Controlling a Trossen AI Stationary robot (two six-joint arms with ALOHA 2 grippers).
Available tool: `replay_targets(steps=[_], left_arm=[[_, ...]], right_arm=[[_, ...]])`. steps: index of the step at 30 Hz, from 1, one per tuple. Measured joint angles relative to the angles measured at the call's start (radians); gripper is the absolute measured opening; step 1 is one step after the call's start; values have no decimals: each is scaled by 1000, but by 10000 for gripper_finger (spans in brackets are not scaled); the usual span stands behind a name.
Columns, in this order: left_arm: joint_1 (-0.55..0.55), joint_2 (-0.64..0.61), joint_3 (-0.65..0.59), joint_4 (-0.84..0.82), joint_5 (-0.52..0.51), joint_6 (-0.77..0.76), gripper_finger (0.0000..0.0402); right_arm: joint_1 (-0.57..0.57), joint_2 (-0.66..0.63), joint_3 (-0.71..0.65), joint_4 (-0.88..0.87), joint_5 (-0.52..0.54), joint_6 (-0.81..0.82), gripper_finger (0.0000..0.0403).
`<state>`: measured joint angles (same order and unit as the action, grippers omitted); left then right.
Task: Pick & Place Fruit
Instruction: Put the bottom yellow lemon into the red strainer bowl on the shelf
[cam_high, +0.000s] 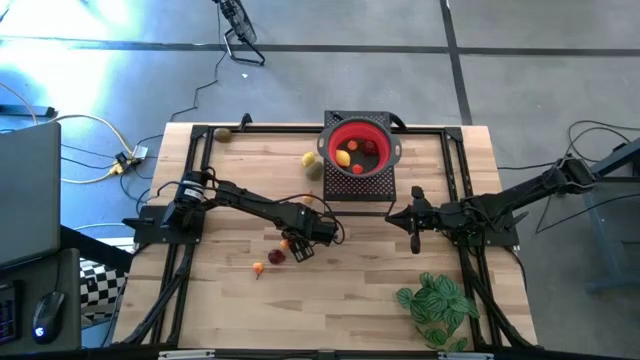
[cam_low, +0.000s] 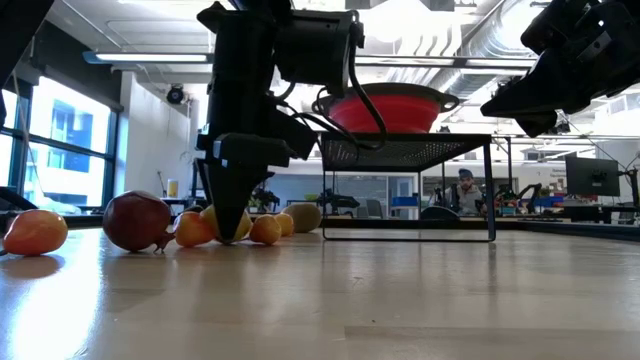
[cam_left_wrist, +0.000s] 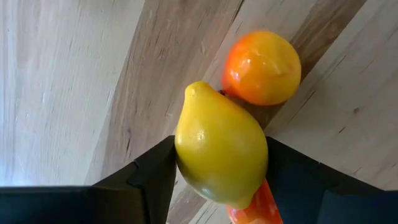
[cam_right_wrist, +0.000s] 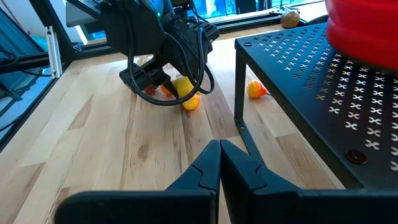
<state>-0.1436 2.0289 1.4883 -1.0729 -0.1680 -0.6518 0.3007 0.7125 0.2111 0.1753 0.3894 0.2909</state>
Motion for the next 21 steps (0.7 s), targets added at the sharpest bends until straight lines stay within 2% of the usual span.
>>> replay_targets(steps=[9, 21], left_arm=[[0, 0, 0, -1, 0, 4, 211], [0, -20, 2, -19, -17, 98, 210]], right_arm=[[0, 0, 0, 0, 0, 0, 2], [0, 0, 0, 0, 0, 0, 2]])
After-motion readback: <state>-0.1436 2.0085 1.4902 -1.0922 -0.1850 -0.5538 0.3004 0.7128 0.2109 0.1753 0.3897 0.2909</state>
